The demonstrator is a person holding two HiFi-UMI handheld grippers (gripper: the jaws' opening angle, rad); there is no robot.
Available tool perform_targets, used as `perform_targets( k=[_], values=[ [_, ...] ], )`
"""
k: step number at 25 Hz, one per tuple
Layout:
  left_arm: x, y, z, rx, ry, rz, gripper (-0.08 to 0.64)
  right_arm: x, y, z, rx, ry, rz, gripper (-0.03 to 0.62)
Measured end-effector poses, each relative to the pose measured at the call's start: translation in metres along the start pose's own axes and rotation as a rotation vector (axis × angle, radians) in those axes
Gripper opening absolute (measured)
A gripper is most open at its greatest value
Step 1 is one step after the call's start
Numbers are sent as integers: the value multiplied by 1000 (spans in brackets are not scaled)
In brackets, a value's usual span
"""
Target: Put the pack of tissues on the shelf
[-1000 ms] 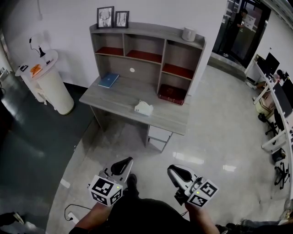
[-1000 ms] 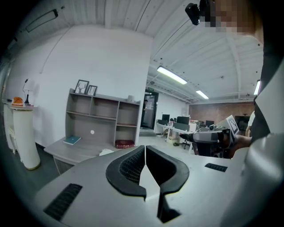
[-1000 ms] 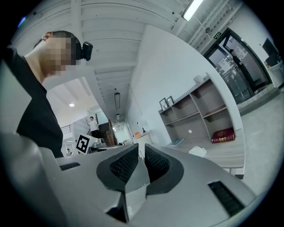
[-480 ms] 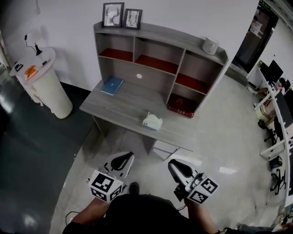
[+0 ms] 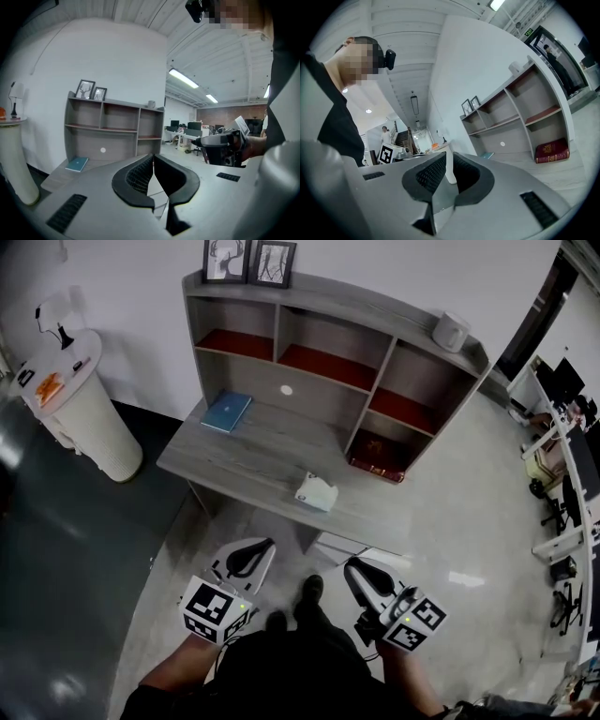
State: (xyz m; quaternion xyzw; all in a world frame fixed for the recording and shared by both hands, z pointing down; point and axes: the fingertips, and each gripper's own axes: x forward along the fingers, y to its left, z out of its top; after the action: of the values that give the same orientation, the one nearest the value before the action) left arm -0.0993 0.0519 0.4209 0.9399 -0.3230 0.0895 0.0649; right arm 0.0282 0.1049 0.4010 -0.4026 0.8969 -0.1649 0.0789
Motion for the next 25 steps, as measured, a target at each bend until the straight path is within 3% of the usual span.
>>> perform_targets(
  k=[18, 25],
  values=[
    [150, 87, 28, 1, 33, 115, 21, 78, -166, 58, 57, 23, 90, 21],
    [194, 100, 26, 0, 58, 114, 30, 96, -212, 64, 74, 63, 119, 21]
  ],
)
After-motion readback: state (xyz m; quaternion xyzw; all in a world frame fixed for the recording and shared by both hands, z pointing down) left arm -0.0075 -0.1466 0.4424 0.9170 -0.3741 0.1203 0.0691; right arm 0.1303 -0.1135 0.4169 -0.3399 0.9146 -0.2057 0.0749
